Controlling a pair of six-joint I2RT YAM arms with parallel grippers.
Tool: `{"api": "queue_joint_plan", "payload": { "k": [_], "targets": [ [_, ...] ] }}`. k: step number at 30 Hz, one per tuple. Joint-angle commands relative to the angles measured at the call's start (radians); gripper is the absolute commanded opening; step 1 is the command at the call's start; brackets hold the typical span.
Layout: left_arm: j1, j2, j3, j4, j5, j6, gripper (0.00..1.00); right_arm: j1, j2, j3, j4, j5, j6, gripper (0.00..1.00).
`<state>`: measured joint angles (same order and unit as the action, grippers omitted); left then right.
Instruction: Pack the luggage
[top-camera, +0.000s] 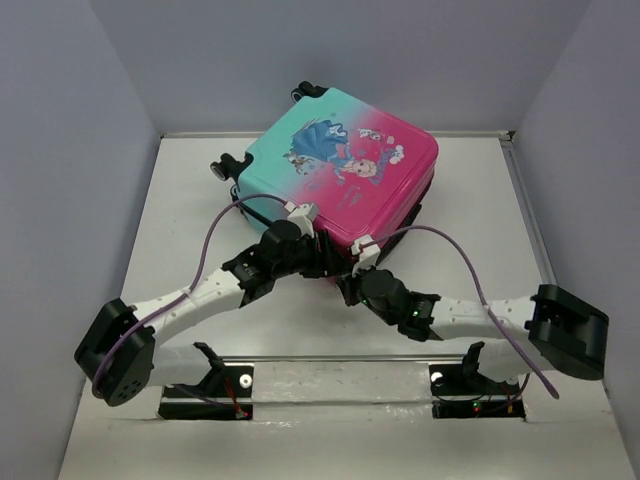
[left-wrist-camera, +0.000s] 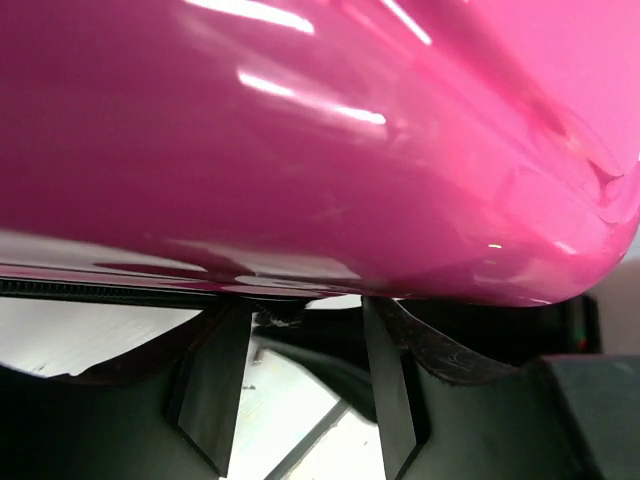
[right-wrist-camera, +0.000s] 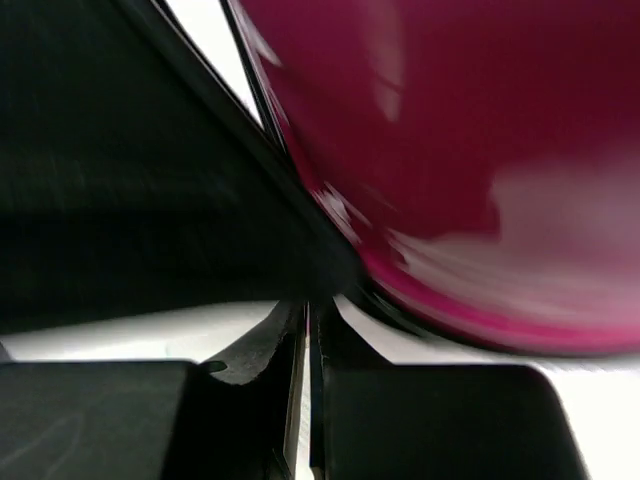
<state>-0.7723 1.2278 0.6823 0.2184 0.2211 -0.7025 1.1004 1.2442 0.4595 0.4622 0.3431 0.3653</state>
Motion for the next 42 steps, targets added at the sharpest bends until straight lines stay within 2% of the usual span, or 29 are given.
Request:
{"api": "queue_joint_plan", "payload": {
  "k": [1, 3, 4, 5, 6, 7, 11, 14, 17, 20, 26, 31, 35, 39, 41, 42],
  "targets": [
    [-0.021, -0.011, 0.189, 0.063, -0.103, 0.075, 0.59, 0.131, 0.199, 0.215, -0.004, 0.092, 0.108, 0.07],
    [-0.016, -0.042, 0.239, -0.063, -0.159, 0.13, 0.69, 0.131, 0.232, 0.24, 0.065, 0.201, 0.142, 0.07],
    [0.019, -0.088, 0.276, -0.161, -0.173, 0.165, 0.83, 0.131, 0.285, 0.246, 0.102, 0.242, 0.158, 0.07],
    [0.054, -0.114, 0.292, -0.198, -0.167, 0.173, 0.88, 0.131, 0.309, 0.257, 0.169, 0.291, 0.159, 0.07],
    [0.147, -0.17, 0.305, -0.224, -0.148, 0.182, 0.95, 0.131, 0.345, 0.264, 0.174, 0.306, 0.182, 0.07],
    [0.206, -0.194, 0.341, -0.294, -0.099, 0.192, 0.97, 0.131, 0.356, 0.271, 0.177, 0.312, 0.198, 0.07],
    [0.476, -0.206, 0.454, -0.402, -0.04, 0.268, 0.99, 0.131, 0.37, 0.257, 0.199, 0.286, 0.219, 0.07],
    [0.646, -0.105, 0.493, -0.398, 0.029, 0.285, 0.99, 0.131, 0.365, 0.246, 0.185, 0.274, 0.222, 0.07],
    [0.756, 0.021, 0.507, -0.347, 0.075, 0.246, 0.99, 0.131, 0.353, 0.235, 0.181, 0.266, 0.213, 0.07],
    [0.8, 0.119, 0.516, -0.26, 0.074, 0.183, 0.99, 0.131, 0.34, 0.228, 0.176, 0.264, 0.19, 0.07],
    [0.8, 0.318, 0.648, -0.217, 0.132, 0.124, 0.99, 0.131, 0.325, 0.217, 0.171, 0.249, 0.173, 0.07],
    [0.8, 0.465, 0.707, -0.12, 0.159, 0.06, 0.99, 0.131, 0.322, 0.208, 0.173, 0.228, 0.179, 0.07],
    [0.798, 0.518, 0.708, -0.021, 0.185, -0.026, 0.97, 0.131, 0.327, 0.202, 0.173, 0.212, 0.188, 0.07],
    [0.8, 0.538, 0.662, 0.088, 0.182, -0.103, 0.87, 0.131, 0.327, 0.203, 0.164, 0.209, 0.189, 0.07],
    [0.798, 0.544, 0.643, 0.154, 0.185, -0.146, 0.73, 0.131, 0.327, 0.215, 0.145, 0.206, 0.184, 0.07],
    [0.798, 0.547, 0.637, 0.197, 0.188, -0.17, 0.48, 0.131, 0.331, 0.22, 0.136, 0.203, 0.178, 0.07]
  ]
}}
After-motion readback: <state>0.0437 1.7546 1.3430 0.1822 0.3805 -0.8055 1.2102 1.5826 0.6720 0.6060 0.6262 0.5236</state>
